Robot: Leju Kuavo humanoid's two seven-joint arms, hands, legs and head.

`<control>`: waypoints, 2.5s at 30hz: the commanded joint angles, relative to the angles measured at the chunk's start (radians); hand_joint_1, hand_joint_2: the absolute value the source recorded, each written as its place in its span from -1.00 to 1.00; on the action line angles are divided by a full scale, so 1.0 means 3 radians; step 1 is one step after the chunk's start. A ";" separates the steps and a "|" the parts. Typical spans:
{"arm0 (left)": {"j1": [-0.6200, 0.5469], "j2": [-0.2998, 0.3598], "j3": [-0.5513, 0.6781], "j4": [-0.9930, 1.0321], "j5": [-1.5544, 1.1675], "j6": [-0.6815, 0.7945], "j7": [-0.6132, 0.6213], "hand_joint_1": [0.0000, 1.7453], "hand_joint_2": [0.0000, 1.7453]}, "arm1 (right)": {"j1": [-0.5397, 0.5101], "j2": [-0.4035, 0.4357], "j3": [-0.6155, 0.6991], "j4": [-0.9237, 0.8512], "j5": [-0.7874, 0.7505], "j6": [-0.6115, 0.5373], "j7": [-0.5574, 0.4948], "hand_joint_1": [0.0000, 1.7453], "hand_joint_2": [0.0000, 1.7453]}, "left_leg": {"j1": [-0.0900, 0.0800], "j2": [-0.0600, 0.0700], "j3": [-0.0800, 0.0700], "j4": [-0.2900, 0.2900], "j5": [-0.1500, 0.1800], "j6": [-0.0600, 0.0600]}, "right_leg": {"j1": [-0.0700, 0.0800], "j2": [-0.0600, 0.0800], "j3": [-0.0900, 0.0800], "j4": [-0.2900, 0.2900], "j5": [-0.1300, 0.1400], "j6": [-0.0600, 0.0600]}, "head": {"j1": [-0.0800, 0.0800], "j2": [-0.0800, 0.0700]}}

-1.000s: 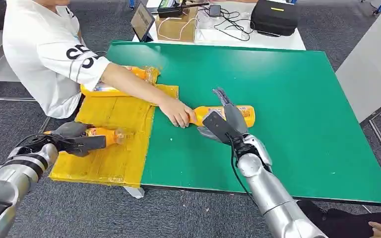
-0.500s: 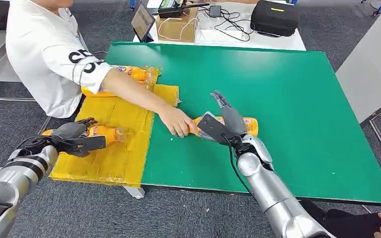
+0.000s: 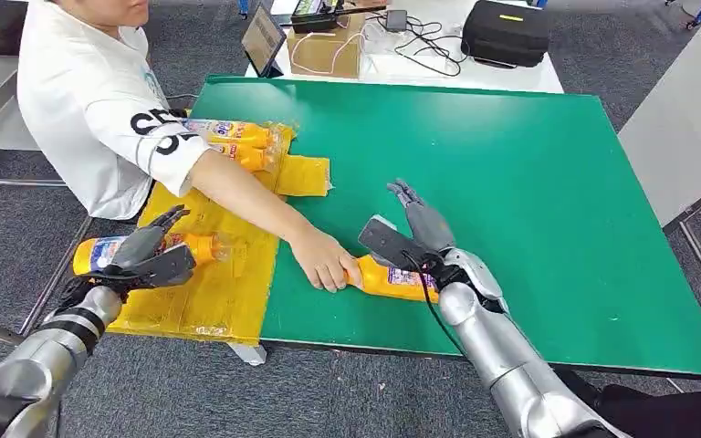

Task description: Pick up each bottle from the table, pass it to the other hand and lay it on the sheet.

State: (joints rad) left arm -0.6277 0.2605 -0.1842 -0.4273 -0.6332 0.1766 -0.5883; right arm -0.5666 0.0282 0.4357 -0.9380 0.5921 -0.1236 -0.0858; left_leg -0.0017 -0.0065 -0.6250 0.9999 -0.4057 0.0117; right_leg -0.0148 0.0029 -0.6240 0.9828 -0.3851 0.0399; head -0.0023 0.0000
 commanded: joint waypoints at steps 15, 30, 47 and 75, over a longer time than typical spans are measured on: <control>0.0313 -0.0545 0.1130 -0.0509 0.0693 -0.0697 -0.0173 -1.00 -1.00 | -0.0010 -0.0171 0.0147 0.0317 0.0214 0.0118 0.0121 -1.00 1.00 | 0.0004 -0.0006 0.0018 -0.0003 -0.0007 -0.0002 | 0.0005 -0.0008 0.0021 -0.0006 -0.0008 -0.0003 | -0.0001 0.0000; 0.0518 -0.0967 0.1219 -0.1160 0.1403 -0.0942 0.0306 -1.00 1.00 | 0.0617 -0.0263 -0.0014 -0.0452 0.0544 0.0041 0.0320 -1.00 1.00 | 0.0005 -0.0017 0.0010 0.0002 -0.0008 -0.0002 | 0.0006 -0.0018 0.0016 -0.0004 -0.0011 -0.0004 | -0.0001 0.0001; 0.0508 -0.1058 0.1017 -0.1209 0.1645 -0.0985 0.0408 -1.00 1.00 | 0.0633 -0.0419 0.0037 -0.0365 0.0804 0.0238 0.0487 -1.00 1.00 | 0.0004 -0.0006 0.0008 0.0003 -0.0011 -0.0001 | 0.0006 -0.0009 0.0013 -0.0003 -0.0010 -0.0004 | -0.0001 0.0000; 0.0567 -0.1201 0.0667 -0.1487 0.2058 -0.0917 0.0704 -1.00 1.00 | 0.0243 -0.0705 0.0230 0.0515 0.0770 0.0773 0.0356 1.00 1.00 | 0.0004 -0.0013 0.0004 0.0001 -0.0005 0.0000 | 0.0005 -0.0014 0.0011 -0.0008 -0.0005 -0.0003 | -0.0001 0.0000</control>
State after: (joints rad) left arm -0.4053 -0.0817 0.0923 -0.9041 -0.0378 -0.1324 -0.3990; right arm -0.4522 -0.1518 0.4498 -0.9582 0.8785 0.0580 0.0538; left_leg -0.0018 -0.0080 -0.6272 1.0004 -0.4064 0.0124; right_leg -0.0147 0.0020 -0.6256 0.9815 -0.3851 0.0401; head -0.0027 0.0000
